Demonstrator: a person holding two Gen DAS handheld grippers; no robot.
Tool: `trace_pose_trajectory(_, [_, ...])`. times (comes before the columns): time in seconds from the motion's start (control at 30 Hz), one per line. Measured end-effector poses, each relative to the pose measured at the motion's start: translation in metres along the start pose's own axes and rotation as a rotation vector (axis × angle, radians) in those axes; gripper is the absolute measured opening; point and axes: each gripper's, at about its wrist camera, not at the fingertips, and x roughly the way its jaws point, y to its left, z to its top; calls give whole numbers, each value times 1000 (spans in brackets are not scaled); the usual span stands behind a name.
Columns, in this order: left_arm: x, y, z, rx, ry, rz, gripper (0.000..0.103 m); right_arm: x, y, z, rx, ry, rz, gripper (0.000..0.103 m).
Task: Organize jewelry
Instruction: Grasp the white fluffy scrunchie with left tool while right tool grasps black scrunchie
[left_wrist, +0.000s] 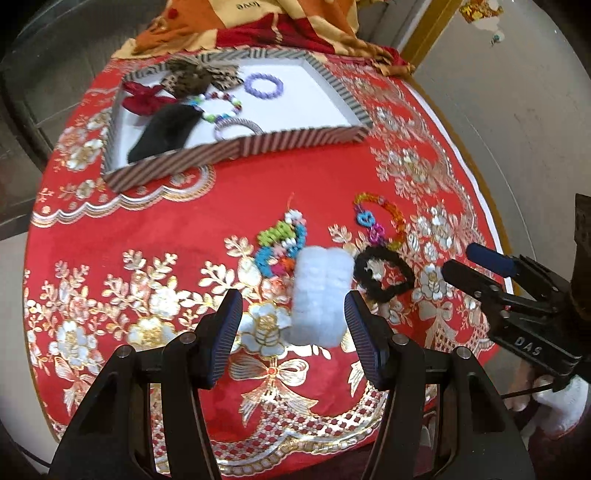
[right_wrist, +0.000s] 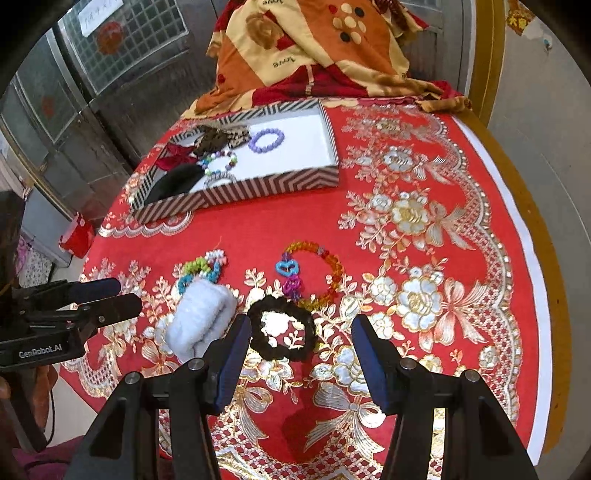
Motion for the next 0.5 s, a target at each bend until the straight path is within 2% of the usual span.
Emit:
trace_pose_trajectory(0.3, [27,-12,-1,9,82,-30,58,45,-3,-12,-21,53,-21,54])
trace_pose_trajectory(0.4, [34,-15,0,9,97,-35,61,55,-5,-13,-24,65,-15,53])
trace_pose_trajectory(0.5, [40,-16,0,6,110,-29,61,65,-5,-15,-39,79,-14,45])
